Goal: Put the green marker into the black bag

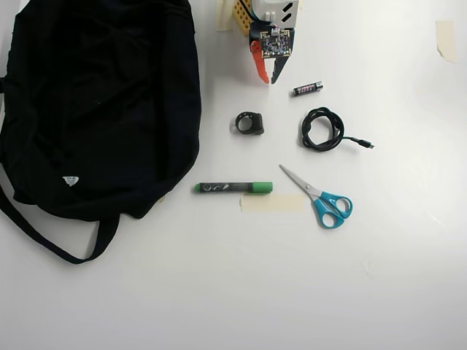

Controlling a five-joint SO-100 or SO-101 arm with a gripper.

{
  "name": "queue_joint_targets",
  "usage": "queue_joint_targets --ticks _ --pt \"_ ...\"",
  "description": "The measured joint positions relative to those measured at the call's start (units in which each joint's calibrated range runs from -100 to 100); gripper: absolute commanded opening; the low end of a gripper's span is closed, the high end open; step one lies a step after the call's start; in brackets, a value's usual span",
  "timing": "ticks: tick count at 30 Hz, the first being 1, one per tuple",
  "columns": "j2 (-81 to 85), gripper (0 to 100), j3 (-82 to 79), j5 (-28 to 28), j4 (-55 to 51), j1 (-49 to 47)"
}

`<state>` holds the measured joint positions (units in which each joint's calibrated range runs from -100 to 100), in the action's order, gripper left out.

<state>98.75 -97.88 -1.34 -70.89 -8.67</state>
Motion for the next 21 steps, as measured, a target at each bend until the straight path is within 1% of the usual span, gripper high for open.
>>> queue_joint_targets --ticks 2,5,6,10,21 --pt "0.00 2 0.00 0.00 0.00 0.15" --pt "0.00 2 0.00 -0.05 0.00 8.52" --pt "0.00 2 0.00 -0.05 0.00 9.11" --pt "0.00 2 0.00 -0.05 0.00 11.17" --pt "0.00 2 0.00 -0.05 0.00 11.54"
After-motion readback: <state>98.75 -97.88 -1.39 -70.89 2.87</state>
